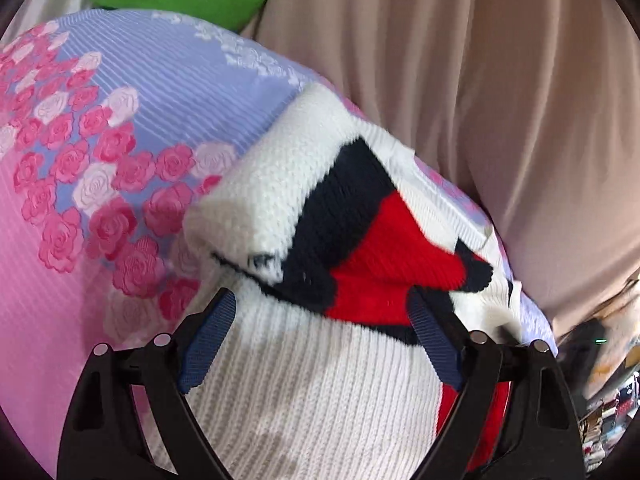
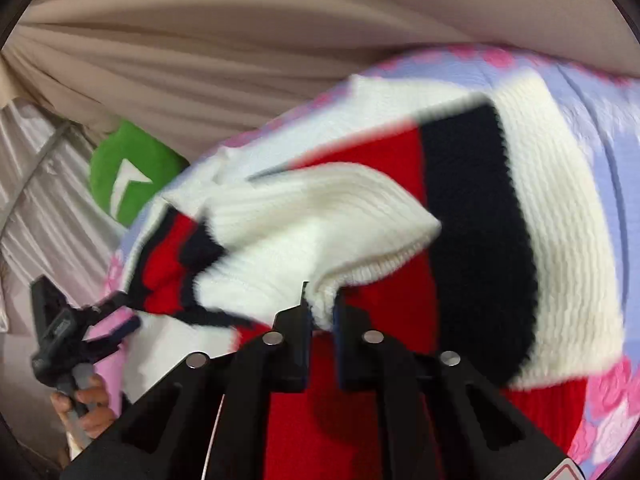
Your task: Fold small clothes
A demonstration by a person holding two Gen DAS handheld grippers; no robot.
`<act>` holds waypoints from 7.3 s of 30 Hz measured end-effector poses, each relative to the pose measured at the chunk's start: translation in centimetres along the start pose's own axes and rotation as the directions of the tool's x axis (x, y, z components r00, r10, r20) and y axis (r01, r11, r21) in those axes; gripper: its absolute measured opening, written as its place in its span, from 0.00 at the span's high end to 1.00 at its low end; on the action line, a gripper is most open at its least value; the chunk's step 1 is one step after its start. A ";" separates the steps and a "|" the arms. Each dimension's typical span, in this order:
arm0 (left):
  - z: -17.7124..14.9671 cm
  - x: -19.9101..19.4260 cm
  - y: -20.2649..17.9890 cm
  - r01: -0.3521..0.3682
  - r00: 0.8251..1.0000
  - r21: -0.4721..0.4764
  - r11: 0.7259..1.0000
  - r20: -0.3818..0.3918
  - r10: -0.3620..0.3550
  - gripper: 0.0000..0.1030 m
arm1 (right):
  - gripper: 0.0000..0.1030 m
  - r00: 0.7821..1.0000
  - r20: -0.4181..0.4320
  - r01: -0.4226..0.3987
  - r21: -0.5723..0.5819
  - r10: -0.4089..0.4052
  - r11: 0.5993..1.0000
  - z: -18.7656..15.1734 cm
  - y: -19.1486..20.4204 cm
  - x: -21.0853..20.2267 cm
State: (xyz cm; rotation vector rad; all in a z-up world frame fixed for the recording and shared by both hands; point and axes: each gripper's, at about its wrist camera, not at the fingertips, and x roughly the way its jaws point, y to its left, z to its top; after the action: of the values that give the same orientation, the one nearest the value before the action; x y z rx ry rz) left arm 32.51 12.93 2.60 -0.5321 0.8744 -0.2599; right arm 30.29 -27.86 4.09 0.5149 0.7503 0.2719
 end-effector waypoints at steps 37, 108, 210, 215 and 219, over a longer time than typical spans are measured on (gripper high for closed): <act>0.1 0.3 1.4 -0.209 0.972 -0.015 0.978 0.103 0.209 0.89 | 0.95 0.982 -0.101 0.169 0.089 -0.159 0.982 0.2 -5.5 4.4; -1.6 2.3 -1.9 -0.290 0.951 0.147 0.946 0.151 0.269 0.82 | 0.93 0.960 0.037 0.277 0.036 -0.278 0.960 -1.2 -4.1 4.1; -25.2 -15.8 2.4 -0.138 0.990 0.464 0.875 0.060 0.124 0.56 | 0.80 0.993 -0.077 0.088 -0.072 -0.093 0.994 -30.1 6.8 -12.9; -25.0 -17.8 5.3 -0.126 0.992 0.427 0.895 0.026 0.127 0.68 | 1.00 0.988 -0.036 0.156 0.133 -0.153 0.979 -31.0 -0.4 -18.5; -22.8 -20.0 3.5 -0.049 0.998 0.405 0.913 0.049 0.031 0.60 | 0.83 0.966 0.067 0.237 0.151 -0.249 0.960 -28.4 -0.8 -21.4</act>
State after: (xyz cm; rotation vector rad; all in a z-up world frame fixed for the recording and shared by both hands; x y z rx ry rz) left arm 2.24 16.77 1.94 -0.1302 0.7619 -0.3812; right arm -4.84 -27.50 -1.46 0.5589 0.7446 -0.0329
